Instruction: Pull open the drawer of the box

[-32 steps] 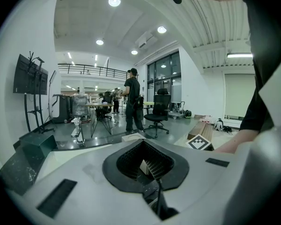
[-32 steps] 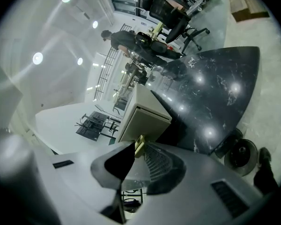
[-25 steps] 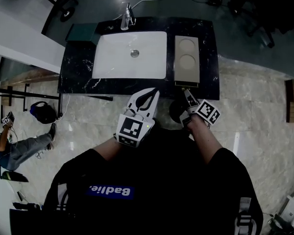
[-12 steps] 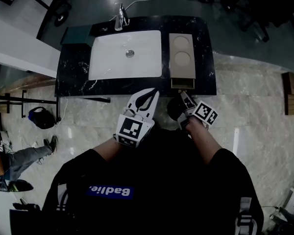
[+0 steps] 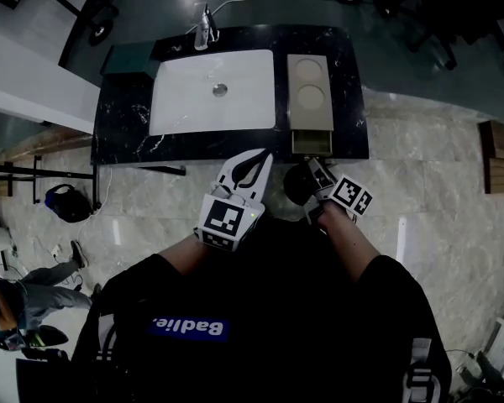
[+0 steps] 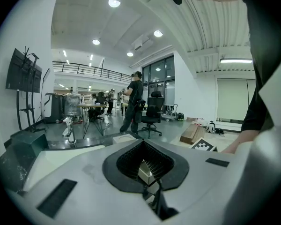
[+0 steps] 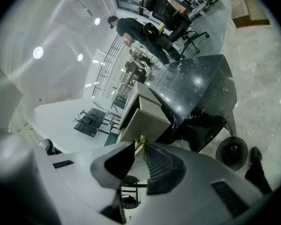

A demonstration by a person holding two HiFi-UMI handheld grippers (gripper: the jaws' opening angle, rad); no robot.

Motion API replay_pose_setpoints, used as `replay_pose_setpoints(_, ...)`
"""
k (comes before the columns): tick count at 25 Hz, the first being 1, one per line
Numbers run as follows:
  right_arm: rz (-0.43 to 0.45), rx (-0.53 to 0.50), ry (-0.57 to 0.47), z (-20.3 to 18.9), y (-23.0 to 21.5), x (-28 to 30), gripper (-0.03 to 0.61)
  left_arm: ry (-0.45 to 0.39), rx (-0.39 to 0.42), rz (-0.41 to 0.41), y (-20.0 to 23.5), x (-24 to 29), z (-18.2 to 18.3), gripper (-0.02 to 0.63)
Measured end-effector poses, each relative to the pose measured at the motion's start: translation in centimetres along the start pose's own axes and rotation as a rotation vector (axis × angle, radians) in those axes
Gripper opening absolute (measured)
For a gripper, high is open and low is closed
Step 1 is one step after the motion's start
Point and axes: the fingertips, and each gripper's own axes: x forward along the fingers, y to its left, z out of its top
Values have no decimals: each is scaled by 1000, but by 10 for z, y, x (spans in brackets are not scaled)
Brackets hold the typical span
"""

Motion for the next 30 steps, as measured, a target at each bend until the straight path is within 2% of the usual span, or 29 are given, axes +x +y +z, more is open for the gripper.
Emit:
replay_pose_setpoints(19, -12, -15, -41, -12, 0, -11, 67, -12, -15, -50, -9, -4, -6, -8)
replay_pose_setpoints(25, -21, -39, -40, -23, 1, -22, 67, -19, -30, -86, -16, -8, -11, -8)
replay_pose_setpoints(30, -73, -75, -46, -35, -4, -43, 67, -21, -63, -145, -32, -4, -22, -8)
